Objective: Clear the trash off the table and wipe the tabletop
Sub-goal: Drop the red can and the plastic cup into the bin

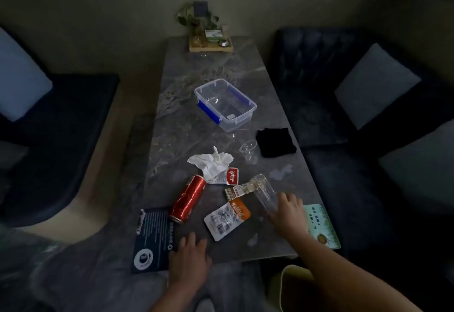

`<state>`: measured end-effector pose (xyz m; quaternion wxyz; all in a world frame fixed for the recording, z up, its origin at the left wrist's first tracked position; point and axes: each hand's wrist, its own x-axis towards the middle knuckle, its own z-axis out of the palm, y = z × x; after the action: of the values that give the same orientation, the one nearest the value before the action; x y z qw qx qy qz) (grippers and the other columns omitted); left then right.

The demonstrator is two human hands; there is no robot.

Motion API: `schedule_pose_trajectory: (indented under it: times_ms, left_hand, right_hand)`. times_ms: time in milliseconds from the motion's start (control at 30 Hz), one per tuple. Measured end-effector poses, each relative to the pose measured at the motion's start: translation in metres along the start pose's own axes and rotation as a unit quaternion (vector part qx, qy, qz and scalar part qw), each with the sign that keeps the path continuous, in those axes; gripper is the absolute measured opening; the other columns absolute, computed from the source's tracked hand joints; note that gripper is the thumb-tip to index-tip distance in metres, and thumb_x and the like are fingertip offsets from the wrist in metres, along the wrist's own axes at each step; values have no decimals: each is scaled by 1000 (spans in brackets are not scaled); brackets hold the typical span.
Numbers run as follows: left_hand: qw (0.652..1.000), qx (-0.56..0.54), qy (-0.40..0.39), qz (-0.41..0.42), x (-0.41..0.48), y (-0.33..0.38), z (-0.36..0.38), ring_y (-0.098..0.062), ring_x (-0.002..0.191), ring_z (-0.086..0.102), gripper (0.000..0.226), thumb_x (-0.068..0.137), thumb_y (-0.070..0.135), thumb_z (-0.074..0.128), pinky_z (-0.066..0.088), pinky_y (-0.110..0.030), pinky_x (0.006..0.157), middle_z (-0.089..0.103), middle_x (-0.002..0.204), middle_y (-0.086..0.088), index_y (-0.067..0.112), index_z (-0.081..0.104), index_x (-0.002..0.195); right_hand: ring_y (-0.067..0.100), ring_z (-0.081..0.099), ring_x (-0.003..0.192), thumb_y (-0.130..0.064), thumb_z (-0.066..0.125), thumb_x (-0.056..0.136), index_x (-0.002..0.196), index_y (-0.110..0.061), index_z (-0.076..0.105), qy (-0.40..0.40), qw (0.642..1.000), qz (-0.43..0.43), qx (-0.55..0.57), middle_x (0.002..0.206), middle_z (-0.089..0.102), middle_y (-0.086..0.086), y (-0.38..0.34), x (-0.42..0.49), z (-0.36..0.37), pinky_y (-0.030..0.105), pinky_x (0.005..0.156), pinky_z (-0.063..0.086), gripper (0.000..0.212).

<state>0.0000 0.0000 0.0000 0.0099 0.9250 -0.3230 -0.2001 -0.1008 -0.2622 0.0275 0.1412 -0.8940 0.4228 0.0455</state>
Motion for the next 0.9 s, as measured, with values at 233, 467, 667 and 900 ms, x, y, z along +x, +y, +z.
schedule_pose_trajectory:
  times_ms: [233, 467, 667, 900]
  left_hand:
    - [997, -51, 52, 4, 15, -4, -16, -14, 107, 50, 35, 92, 40, 51, 45, -28, 81, 53, 123, 2, 27, 56, 124]
    - [982, -41, 184, -12, 70, -17, -56, -25, 100, 53, 56, 79, 41, 73, 50, -35, 78, 55, 117, -12, 17, 51, 124]
    - [993, -9, 102, -56, 106, -18, -59, -27, 111, 58, 79, 81, 51, 68, 50, -40, 92, 58, 127, -13, 18, 33, 143]
    - [992, -59, 103, -35, 106, -16, -60, -29, 112, 57, 80, 79, 45, 72, 50, -44, 93, 58, 128, -13, 18, 33, 143]
  right_hand:
    - [27, 57, 101, -37, 67, 89, 119, -13, 50, 15, 997, 23, 78, 115, 63, 10, -2, 0, 7, 36, 78, 44, 42]
    - [19, 57, 100, -39, 70, 86, 123, -22, 50, 28, 991, 4, 132, 113, 62, 1, -12, -8, 4, 36, 81, 51, 46]
    - [17, 58, 99, -36, 75, 81, 122, -24, 49, 20, 990, 19, 140, 112, 62, -1, -11, -14, 4, 37, 81, 54, 50]
    - [12, 58, 92, -43, 78, 78, 122, -29, 47, 26, 986, 46, 158, 108, 62, -5, -7, -23, 2, 31, 75, 52, 56]
